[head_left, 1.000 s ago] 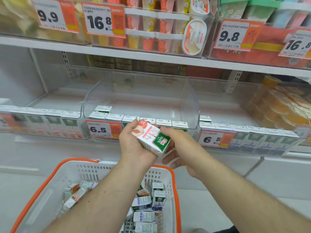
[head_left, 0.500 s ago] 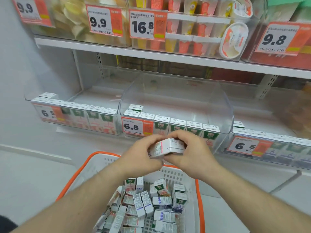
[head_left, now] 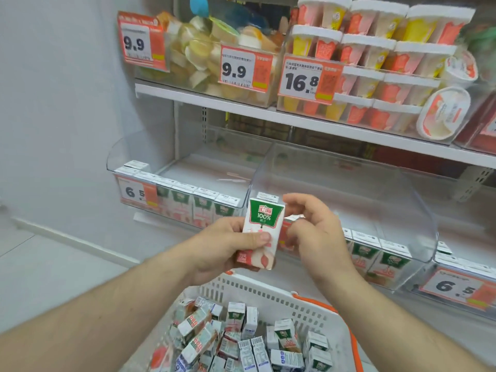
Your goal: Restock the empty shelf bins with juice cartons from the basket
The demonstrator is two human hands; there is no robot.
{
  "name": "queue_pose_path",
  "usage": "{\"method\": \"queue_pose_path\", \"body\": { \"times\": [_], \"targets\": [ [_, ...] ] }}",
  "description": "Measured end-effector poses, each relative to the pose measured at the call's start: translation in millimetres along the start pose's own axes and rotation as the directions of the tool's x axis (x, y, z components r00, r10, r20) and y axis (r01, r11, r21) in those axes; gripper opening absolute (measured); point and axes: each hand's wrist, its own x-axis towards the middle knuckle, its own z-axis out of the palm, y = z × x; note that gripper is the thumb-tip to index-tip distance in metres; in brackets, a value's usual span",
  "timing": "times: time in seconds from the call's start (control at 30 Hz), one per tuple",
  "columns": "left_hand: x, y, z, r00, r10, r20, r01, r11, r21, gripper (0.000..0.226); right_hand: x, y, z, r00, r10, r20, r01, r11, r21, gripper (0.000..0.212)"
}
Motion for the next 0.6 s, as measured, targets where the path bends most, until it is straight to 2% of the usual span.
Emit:
{"method": "queue_pose_path", "body": {
  "times": [0.07,0.17,0.3,0.37,0.4,0.47,0.53,0.6],
  "targets": [
    [-1,8,-14,1.0,-0.014,0.006,0.014,0.999,0.048,0.023,11,-3,13,0.996,0.08,0.05,-0.079,0.997,-0.026,0.034],
    [-4,17,-41,1.0,-0.007,-0.009,0.008,0.987,0.161,0.026,27,-13,37,0.968,0.191,0.162,-0.171,0.977,-0.127,0.039],
    [-5,21,-74,0.995,0.003,-0.101,0.02,0.973,0.228,0.017,51,-22,79,0.949,0.229,0.216,-0.139,0.92,-0.366,0.03],
    [-7,25,-86,0.983,0.004,-0.185,0.037,0.975,0.219,0.01,66,-22,98,0.947,0.256,0.196,-0.16,0.901,-0.403,0.03],
    [-8,28,-92,0.974,-0.002,-0.229,0.04,0.987,0.158,0.013,74,-22,107,0.947,0.263,0.183,-0.173,0.901,-0.398,0.029],
    [-9,34,-105,0.94,-0.059,-0.336,0.036,0.997,-0.074,0.033,92,-25,122,0.958,0.244,0.152,-0.177,0.917,-0.357,0.027],
    [-9,37,-122,0.846,-0.151,-0.511,-0.019,0.95,-0.312,0.048,111,-29,137,0.975,0.191,0.111,-0.149,0.939,-0.309,0.025],
    [-8,35,-136,0.718,-0.214,-0.663,-0.124,0.897,-0.424,0.043,134,-29,153,0.992,0.11,0.07,-0.081,0.942,-0.326,0.028]
  ]
}}
